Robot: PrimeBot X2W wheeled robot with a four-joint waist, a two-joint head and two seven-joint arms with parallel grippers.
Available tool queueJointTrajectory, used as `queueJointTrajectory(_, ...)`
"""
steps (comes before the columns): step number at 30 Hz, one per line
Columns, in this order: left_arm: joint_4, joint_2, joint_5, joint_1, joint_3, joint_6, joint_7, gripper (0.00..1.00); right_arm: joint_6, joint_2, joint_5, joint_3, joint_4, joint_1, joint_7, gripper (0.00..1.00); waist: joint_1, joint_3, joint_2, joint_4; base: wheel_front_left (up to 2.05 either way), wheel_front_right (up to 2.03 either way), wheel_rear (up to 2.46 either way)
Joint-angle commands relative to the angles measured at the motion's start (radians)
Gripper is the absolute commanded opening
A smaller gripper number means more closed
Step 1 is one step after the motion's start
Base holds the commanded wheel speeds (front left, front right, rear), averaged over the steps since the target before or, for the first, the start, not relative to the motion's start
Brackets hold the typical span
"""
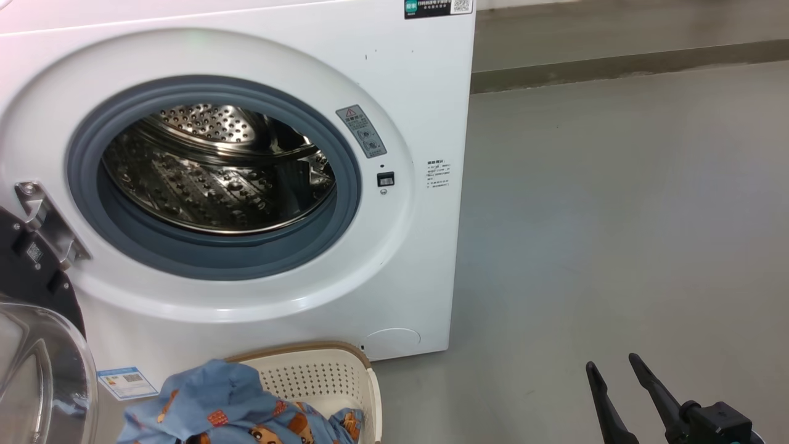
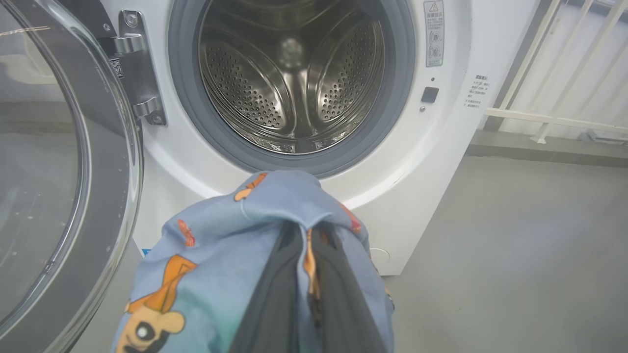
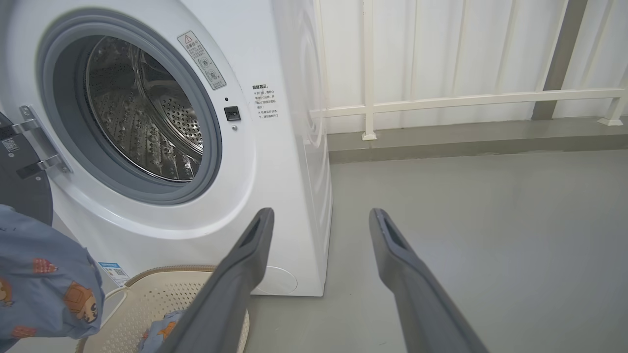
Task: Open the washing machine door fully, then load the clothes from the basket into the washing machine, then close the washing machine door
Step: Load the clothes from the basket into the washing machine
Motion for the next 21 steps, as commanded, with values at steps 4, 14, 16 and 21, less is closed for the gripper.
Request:
queueJointTrajectory(4,-0.028,0.006,0.008,-0.019,0.029,-0.002,-0.014,0.0,0.002,-0.005,-0.008,0.029,-0.025,-0.019,-0.005,1.0,0.0001,0.005,0.0,0.001,0.0,0.0,0.0)
queueJointTrajectory(14,-0.01,0.006,-0.001,-0.045,0.032,-0.014,-0.014,0.0,0.002,-0.002,-0.007,0.028,-0.025,-0.023,-0.005,1.0,0.0001,0.013,0.0,0.0,0.0,0.0,0.0)
queueJointTrajectory(16,-0.006,0.006,-0.001,-0.053,0.034,-0.015,-0.014,0.0,0.002,-0.001,-0.007,0.029,-0.025,-0.024,-0.005,1.0,0.0001,0.015,0.0,0.0,0.0,0.0,0.0)
queueJointTrajectory(21,0.013,0.006,-0.005,-0.106,0.034,-0.013,-0.014,0.0,0.002,0.003,-0.007,0.038,-0.027,-0.032,-0.005,1.0,0.0001,0.03,0.0,-0.012,0.0,0.0,0.0)
